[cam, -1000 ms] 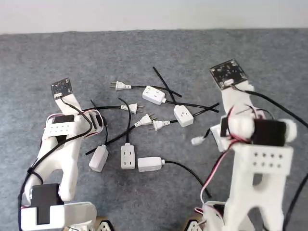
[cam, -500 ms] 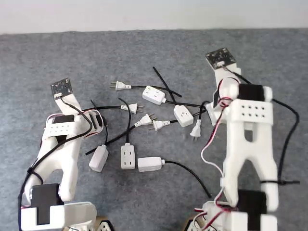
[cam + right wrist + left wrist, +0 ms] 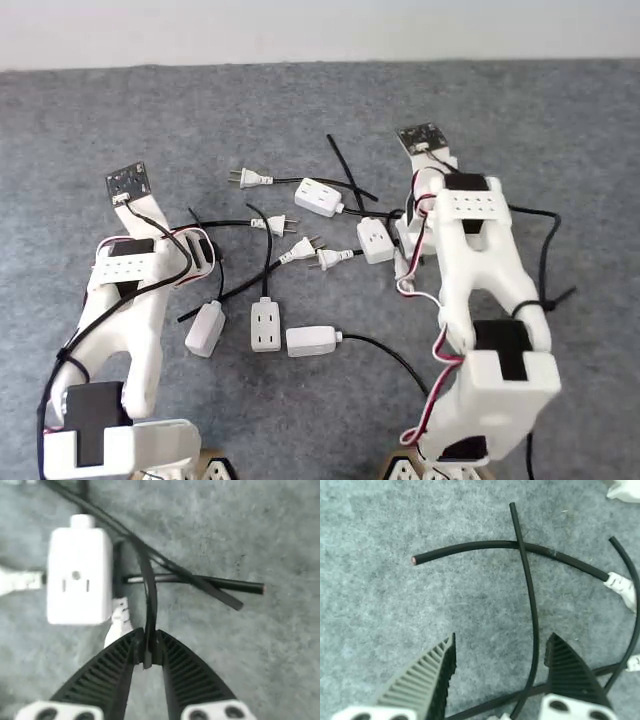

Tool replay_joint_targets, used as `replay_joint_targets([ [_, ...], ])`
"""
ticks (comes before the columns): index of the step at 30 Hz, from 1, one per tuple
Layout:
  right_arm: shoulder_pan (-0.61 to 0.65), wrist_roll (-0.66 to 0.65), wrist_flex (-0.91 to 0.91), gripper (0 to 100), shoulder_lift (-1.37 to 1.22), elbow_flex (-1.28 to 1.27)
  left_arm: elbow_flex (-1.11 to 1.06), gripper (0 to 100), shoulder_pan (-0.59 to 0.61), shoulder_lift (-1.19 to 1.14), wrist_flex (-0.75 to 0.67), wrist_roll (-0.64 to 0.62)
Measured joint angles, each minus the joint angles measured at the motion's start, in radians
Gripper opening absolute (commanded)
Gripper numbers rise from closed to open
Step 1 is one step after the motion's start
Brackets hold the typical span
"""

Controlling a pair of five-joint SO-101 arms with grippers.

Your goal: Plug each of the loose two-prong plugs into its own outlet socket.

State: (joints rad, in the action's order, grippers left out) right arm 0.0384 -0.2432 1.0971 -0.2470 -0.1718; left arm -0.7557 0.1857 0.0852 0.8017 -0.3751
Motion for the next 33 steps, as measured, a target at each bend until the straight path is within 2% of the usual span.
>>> replay_joint_targets([
  [8, 0.012, 0.055, 0.000, 15.4, 0.012, 0.000, 0.000, 27, 0.000, 0.000, 0.000, 0.000],
  [14, 0.018, 0.152, 0.021, 15.3, 0.097, -0.003, 0.000, 27, 0.000, 0.000, 0.000, 0.000],
  [16, 0.035, 0.163, 0.021, 12.7, 0.098, -0.026, 0.000, 27, 0.000, 0.000, 0.000, 0.000],
  [19, 0.075, 0.170, 0.021, 0.0, 0.098, -0.074, 0.000, 27, 0.000, 0.000, 0.000, 0.000],
  [21, 0.103, 0.170, 0.020, 3.2, 0.098, -0.098, 0.000, 27, 0.000, 0.000, 0.000, 0.000],
  [25, 0.146, 0.170, 0.003, 1.1, 0.098, -0.126, 0.000, 27, 0.000, 0.000, 0.000, 0.000],
  [33, 0.069, 0.170, -0.106, 0.9, 0.098, -0.199, 0.000, 27, 0.000, 0.000, 0.000, 0.000],
])
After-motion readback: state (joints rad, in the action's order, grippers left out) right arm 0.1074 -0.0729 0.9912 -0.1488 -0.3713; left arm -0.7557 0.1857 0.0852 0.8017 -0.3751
